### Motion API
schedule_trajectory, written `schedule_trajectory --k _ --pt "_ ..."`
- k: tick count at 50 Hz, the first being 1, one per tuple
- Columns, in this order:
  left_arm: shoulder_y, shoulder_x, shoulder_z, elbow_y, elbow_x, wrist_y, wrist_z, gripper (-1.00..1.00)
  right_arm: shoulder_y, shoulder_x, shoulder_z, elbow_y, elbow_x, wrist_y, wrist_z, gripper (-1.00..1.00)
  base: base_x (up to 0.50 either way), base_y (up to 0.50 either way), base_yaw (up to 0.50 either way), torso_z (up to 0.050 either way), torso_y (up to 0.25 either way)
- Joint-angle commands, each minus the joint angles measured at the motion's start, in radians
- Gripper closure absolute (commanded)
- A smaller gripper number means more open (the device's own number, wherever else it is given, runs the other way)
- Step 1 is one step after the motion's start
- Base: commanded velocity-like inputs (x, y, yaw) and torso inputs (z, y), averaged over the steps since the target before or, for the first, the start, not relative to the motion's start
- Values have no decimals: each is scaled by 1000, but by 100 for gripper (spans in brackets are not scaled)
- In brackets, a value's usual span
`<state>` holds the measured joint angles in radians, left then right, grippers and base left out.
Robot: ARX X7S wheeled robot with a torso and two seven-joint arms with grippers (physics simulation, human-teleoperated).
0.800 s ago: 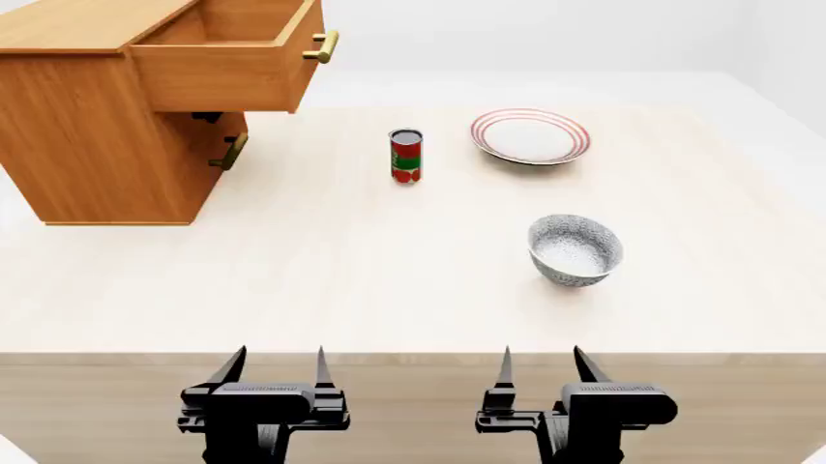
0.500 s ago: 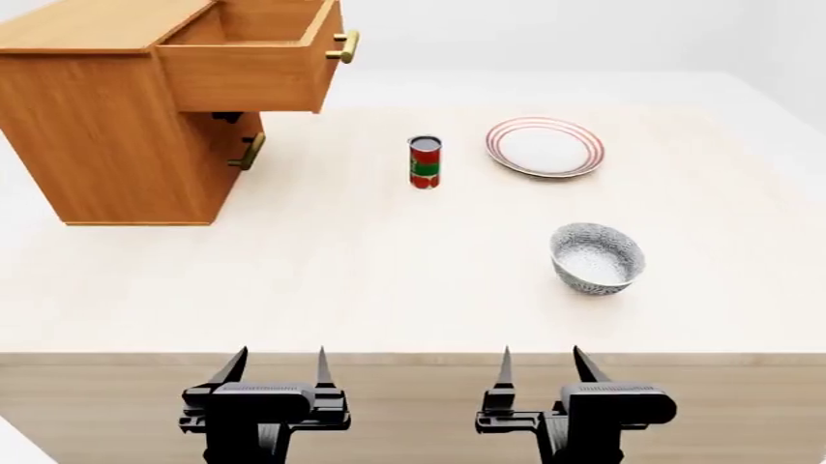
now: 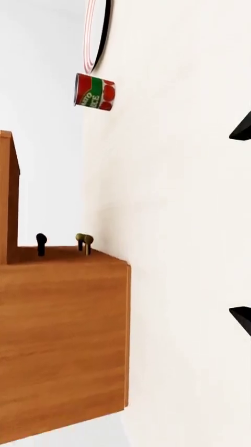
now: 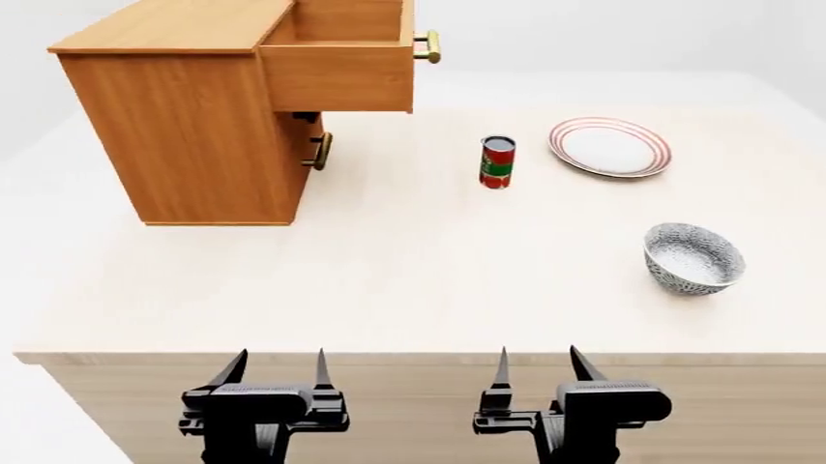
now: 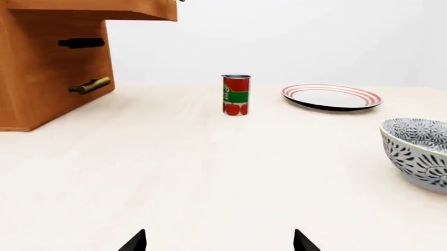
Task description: Put the bowl in the top drawer of the cabinet.
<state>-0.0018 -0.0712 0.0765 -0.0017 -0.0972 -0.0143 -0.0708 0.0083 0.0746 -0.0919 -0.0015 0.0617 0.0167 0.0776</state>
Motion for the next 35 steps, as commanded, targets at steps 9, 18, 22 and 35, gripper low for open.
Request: schedule_trajectory --k 9,18,22,35 --pt "0 -23 26 0 -31 5 -22 -100 3 26 -30 -1 18 8 27 -100 0 450 0 0 0" --pt "-3 -37 35 29 -49 -32 -32 -100 17 32 -34 -11 36 51 43 -100 0 100 0 0 0" --pt "-1 -43 34 58 -69 -60 -35 -100 26 34 -32 -37 48 87 54 -100 0 0 0 0 0" --pt "8 -105 46 467 -146 -320 -58 -100 49 68 -24 -418 140 406 88 -100 0 0 0 0 0"
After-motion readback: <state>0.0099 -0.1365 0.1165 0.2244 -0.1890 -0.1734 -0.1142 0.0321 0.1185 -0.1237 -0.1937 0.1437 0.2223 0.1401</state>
